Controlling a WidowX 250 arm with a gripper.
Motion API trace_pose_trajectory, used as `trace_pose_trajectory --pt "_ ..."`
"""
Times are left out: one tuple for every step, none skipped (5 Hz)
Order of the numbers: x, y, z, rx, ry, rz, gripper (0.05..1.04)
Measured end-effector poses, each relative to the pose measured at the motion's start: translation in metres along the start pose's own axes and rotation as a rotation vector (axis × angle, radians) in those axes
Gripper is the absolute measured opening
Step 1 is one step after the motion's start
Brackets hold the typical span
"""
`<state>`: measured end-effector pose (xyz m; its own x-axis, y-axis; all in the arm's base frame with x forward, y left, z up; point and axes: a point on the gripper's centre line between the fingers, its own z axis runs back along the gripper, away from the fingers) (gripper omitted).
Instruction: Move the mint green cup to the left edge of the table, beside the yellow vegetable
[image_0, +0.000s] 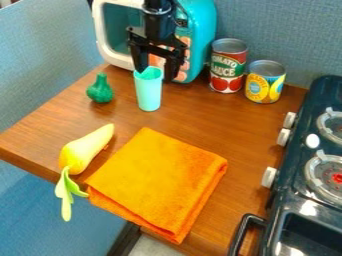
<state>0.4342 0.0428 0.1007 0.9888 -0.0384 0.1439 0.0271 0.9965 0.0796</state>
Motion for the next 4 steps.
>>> trace_pose_trajectory --pt "0.003 0.0 -0.002 0.0 0.005 0.0 1.004" --pt "0.004 0.0 -0.009 0.001 0.023 -0.001 1.004" --pt "0.003 0.001 -0.017 0.003 0.048 0.026 1.004" --pt "0.002 0.001 -0.027 0.011 0.073 0.04 1.004"
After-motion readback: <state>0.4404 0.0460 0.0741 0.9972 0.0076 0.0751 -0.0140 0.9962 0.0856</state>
